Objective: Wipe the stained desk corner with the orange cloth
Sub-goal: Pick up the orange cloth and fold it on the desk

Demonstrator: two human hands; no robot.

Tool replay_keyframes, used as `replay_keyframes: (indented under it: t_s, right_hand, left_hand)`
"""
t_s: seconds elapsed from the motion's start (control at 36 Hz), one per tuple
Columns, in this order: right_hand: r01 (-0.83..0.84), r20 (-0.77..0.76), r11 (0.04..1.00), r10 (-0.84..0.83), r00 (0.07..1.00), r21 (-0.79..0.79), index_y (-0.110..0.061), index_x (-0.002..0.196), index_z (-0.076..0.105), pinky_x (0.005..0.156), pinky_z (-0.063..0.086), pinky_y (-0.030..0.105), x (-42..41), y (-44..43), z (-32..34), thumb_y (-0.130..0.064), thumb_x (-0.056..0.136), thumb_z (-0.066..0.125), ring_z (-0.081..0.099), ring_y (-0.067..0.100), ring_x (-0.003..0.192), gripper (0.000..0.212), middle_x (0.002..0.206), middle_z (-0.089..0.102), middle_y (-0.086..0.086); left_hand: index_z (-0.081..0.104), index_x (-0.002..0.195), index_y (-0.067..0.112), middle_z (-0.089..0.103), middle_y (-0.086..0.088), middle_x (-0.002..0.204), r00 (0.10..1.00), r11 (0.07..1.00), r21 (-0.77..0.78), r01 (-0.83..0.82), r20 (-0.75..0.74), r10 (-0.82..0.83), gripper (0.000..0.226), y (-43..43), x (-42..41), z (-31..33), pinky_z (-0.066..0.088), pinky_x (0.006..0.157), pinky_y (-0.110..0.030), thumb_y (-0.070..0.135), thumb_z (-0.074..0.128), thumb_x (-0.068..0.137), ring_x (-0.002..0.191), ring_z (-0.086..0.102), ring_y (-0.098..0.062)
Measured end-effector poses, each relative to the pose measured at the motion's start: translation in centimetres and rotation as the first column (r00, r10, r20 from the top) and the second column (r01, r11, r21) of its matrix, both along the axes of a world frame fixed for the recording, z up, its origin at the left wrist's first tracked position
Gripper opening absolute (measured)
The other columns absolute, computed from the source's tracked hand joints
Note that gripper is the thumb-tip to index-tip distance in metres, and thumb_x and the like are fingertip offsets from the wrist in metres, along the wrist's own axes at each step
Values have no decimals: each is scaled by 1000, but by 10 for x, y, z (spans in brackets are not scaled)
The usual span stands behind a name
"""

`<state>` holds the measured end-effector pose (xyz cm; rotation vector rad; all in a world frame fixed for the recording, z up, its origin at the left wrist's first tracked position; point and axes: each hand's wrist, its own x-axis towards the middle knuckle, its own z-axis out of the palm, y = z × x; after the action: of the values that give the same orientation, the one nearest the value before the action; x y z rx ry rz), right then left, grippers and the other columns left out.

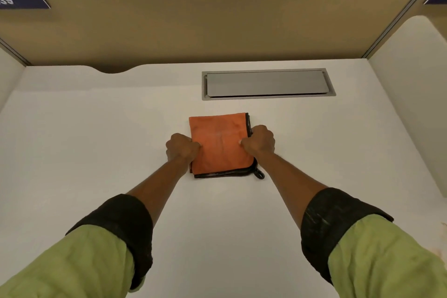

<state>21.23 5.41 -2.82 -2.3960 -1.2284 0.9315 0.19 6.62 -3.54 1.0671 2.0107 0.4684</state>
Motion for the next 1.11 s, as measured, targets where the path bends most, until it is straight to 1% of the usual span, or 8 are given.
replay_keyframes:
  t_s: [0.08,0.31,0.53,0.61,0.69,0.86,1.0,1.11]
  right_hand:
    - [-13,20,1000,13,1000,9,-10,99,71,70,54,33,0,-1,-2,-23,85,80,68,26,87,22,101,72,8]
    - [201,-306,977,-171,937,69,-17,112,66,93,61,45,8,-4,1,-20,75,90,69,28,106,44,118,70,6]
    - [280,-558,944,-139,818,175,-23,135,53,82,56,30,48,-38,22,-12,71,94,72,25,102,77,109,73,15]
    - [231,-564,936,-43,825,267,-36,139,56,78,53,18,65,-59,31,-7,77,88,74,19,94,76,97,77,16]
    - [191,-530,927,9,848,322,-43,132,64,77,54,16,80,-80,40,-5,80,85,75,13,92,69,94,78,9]
    - [128,-386,935,10,922,330,-34,128,71,94,60,38,108,-131,43,-3,72,89,71,21,105,66,112,75,-2]
    - [49,-94,952,-21,995,301,-24,136,65,99,54,37,130,-178,45,-12,68,92,64,19,105,75,115,70,-5]
    - [14,83,963,-37,996,269,-23,131,68,97,52,43,143,-219,44,-19,72,90,61,25,108,63,118,71,1]
  left_hand:
    - [68,80,10,71,-5,85,1000,1000,-14,-11,26,12,20,1,-5,-1,59,80,-41,16,85,90,72,62,-21]
    - [71,81,10,76,-6,97,973,999,-4,-47,226,47,21,0,-18,-2,55,84,-35,17,90,90,99,72,-28]
    - [75,94,10,78,-6,103,917,997,64,-49,399,20,17,-5,-21,16,58,104,-45,10,91,88,112,74,-32]
    - [69,103,18,81,-12,105,899,992,116,-45,437,-11,28,-10,-11,26,55,90,-34,11,91,87,98,73,-23]
    - [70,107,20,84,-12,97,881,980,200,11,462,-104,27,-18,4,34,48,79,-28,10,88,90,89,75,-16]
    - [83,114,28,83,-7,101,818,906,326,270,418,-395,37,-33,35,41,58,83,-23,2,87,89,89,76,-7]
    - [81,118,24,80,10,106,747,764,323,559,203,-633,51,-50,70,41,48,77,-2,1,96,75,95,71,-3]
    - [80,123,19,79,5,115,627,610,298,734,47,-777,51,-65,103,41,44,87,-7,3,95,77,107,69,-15]
